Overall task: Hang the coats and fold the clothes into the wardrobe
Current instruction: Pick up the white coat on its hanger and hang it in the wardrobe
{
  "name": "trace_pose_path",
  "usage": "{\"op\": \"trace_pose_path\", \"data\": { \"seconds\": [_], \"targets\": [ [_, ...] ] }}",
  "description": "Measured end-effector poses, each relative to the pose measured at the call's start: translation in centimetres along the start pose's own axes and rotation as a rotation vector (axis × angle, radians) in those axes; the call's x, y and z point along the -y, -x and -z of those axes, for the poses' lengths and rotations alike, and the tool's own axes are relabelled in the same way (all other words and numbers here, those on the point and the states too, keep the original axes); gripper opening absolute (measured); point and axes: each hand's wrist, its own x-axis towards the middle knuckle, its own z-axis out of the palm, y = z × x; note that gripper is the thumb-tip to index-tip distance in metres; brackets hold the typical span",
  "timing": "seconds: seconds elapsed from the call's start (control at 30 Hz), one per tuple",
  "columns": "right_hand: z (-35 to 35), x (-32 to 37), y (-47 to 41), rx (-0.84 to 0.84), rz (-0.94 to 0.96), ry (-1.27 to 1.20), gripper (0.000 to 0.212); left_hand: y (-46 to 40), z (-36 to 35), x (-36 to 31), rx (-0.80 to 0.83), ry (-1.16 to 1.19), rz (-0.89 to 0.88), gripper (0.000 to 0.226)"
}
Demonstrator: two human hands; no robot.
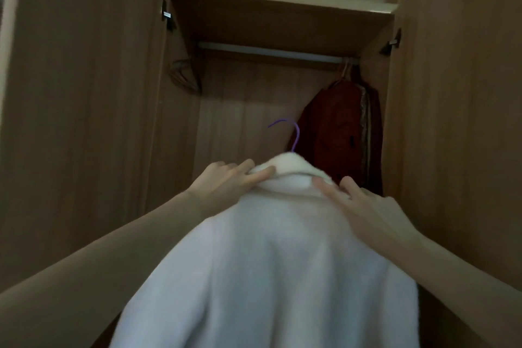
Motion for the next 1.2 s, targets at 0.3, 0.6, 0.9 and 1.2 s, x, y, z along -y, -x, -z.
{"op": "trace_pose_path", "data": {
  "seconds": [0.3, 0.6, 0.9, 1.2],
  "targets": [
    [-9.8, -5.4, -9.5, -0.030, -0.105, 0.181, 0.085, -9.6, -11.3, 3.9, 0.051, -0.080, -0.009, 0.076],
    [-16.0, -12.0, -20.2, -0.083, -0.159, 0.136, 0.083, -21.8, -23.0, 9.6, 0.009, -0.185, -0.004, 0.064],
    [-20.4, -17.9, -29.6, -0.075, -0.219, 0.380, 0.064, -33.4, -31.5, 13.2, -0.130, -0.106, 0.083, 0.047],
    [-21.3, -22.1, -36.6, -0.130, -0.218, 0.589, 0.055, -42.2, -37.7, 15.5, -0.243, 0.085, 0.214, 0.053]
  ]
}}
